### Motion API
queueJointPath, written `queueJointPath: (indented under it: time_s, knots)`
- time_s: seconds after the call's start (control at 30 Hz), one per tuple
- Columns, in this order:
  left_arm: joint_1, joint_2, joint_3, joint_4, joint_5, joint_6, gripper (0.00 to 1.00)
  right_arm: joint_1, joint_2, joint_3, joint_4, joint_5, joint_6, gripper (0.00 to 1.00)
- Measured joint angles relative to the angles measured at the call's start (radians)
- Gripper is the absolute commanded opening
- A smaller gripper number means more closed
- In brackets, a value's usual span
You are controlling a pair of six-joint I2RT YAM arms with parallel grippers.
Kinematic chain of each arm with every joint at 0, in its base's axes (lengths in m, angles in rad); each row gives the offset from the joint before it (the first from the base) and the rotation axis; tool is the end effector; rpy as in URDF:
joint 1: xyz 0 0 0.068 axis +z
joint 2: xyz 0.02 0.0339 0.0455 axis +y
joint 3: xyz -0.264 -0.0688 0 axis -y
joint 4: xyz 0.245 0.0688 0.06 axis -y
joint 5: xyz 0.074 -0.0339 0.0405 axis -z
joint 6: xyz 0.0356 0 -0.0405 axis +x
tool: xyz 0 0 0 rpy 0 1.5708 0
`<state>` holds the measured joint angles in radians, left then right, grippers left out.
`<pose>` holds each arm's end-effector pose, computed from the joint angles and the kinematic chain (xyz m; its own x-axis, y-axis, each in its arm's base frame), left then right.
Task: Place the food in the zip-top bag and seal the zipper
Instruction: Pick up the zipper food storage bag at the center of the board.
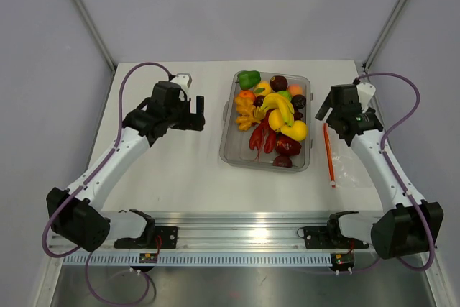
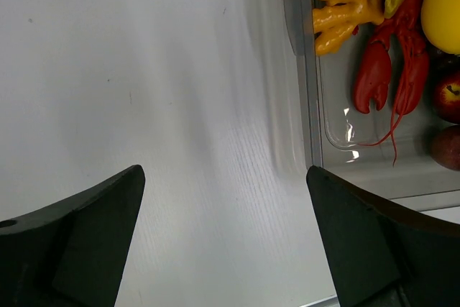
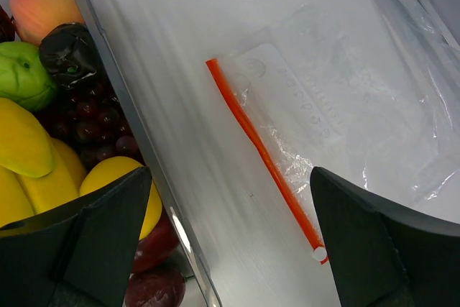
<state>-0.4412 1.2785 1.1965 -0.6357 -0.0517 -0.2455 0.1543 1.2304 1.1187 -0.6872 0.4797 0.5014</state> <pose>0.2499 -0.1160 0.3340 -0.6719 0.0489 -0.7390 0.2350 0.9603 -0.1501 0.2552 0.0231 0.3190 -0.5336 0.3485 -0.7706 0.4997 0.8650 0.0452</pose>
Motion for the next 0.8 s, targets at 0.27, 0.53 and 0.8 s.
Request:
queueJointPath:
  time_s: [0.27,0.53,0.8]
  knots:
    - [0.000,0.009,0.000,-0.008,0.000,-0.014,0.99,0.000,-0.120,-0.093,0.042,-0.081,-0.042,1.00]
    - [0.000,0.018,0.000,-0.026,0.000,-0.018,0.99,0.000,-0.150,-0.136,0.074,-0.113,-0.085,0.99]
    - [0.000,0.031,0.000,-0.026,0.020,-0.023,0.99,-0.014,0.000,-0.117,0.004,-0.110,-0.063,0.97]
